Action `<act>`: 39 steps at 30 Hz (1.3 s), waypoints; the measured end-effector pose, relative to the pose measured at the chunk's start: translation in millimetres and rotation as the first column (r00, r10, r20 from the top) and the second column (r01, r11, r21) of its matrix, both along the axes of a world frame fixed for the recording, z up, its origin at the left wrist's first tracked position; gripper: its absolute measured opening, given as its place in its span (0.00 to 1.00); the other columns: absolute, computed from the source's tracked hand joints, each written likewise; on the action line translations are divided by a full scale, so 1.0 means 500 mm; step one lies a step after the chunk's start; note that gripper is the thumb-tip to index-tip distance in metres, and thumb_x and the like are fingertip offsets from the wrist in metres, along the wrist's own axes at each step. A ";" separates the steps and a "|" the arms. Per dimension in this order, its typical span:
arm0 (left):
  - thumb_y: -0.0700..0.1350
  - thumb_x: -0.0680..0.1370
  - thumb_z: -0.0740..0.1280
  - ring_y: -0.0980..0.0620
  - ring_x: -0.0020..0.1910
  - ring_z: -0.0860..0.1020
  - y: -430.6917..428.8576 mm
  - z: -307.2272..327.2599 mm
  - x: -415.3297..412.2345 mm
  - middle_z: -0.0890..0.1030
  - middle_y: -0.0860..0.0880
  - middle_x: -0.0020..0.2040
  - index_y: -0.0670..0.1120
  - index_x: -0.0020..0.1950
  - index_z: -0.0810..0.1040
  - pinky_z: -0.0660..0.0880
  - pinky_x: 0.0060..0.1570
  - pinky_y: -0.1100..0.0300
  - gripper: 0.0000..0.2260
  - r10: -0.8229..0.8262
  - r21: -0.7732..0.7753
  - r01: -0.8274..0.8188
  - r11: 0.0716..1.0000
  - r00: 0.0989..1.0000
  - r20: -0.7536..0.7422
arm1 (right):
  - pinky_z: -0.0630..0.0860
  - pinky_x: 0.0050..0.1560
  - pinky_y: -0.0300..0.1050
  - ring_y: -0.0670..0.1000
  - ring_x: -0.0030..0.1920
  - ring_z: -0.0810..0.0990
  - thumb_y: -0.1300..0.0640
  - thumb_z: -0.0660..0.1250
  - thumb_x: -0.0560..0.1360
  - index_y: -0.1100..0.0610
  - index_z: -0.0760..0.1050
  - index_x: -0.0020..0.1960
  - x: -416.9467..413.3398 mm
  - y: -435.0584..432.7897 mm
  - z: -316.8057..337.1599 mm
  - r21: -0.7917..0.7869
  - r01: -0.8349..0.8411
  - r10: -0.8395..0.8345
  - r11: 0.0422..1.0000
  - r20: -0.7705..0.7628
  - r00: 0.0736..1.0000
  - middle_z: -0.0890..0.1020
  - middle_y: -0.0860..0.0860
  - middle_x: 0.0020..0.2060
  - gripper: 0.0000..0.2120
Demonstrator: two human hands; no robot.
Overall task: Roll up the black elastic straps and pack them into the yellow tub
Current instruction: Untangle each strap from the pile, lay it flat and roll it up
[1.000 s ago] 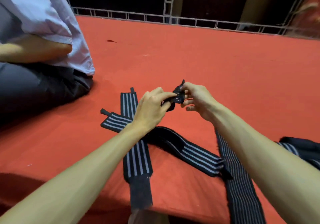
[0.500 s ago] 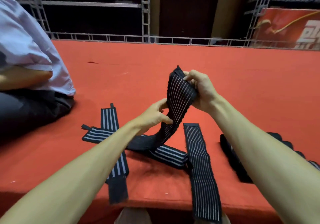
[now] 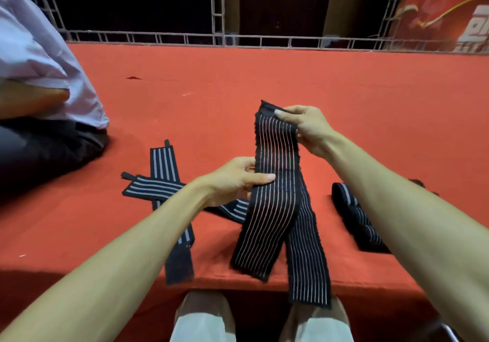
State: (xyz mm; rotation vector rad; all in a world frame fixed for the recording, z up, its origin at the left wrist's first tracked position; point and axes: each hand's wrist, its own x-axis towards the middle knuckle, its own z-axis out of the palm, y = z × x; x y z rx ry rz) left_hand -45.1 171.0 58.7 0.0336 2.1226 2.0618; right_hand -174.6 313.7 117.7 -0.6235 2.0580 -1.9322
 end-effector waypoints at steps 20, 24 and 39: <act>0.50 0.79 0.67 0.44 0.41 0.84 -0.067 -0.267 -0.184 0.85 0.46 0.42 0.44 0.47 0.80 0.81 0.45 0.47 0.09 0.306 -0.427 -0.199 0.882 0.931 0.198 | 0.68 0.23 0.28 0.37 0.16 0.71 0.58 0.75 0.72 0.62 0.80 0.48 -0.287 -0.115 -0.363 0.676 0.132 -0.009 0.725 -0.182 0.983 0.79 0.53 0.28 0.09; 0.53 0.78 0.67 0.55 0.33 0.80 -0.064 -0.262 -0.170 0.83 0.49 0.41 0.46 0.50 0.75 0.76 0.34 0.58 0.11 0.359 -0.413 -0.258 0.873 0.914 0.188 | 0.73 0.37 0.36 0.45 0.28 0.78 0.58 0.75 0.72 0.62 0.77 0.53 -0.263 -0.106 -0.351 0.624 0.247 -0.078 0.741 -0.286 0.955 0.80 0.53 0.38 0.14; 0.42 0.67 0.79 0.54 0.48 0.83 -0.023 -0.218 0.056 0.85 0.48 0.48 0.49 0.70 0.59 0.77 0.47 0.62 0.39 0.130 -0.126 -0.104 0.987 0.965 0.226 | 0.80 0.34 0.45 0.54 0.35 0.81 0.64 0.62 0.77 0.57 0.77 0.41 -0.032 0.099 -0.300 0.776 0.052 0.058 0.628 -0.114 0.992 0.82 0.55 0.37 0.08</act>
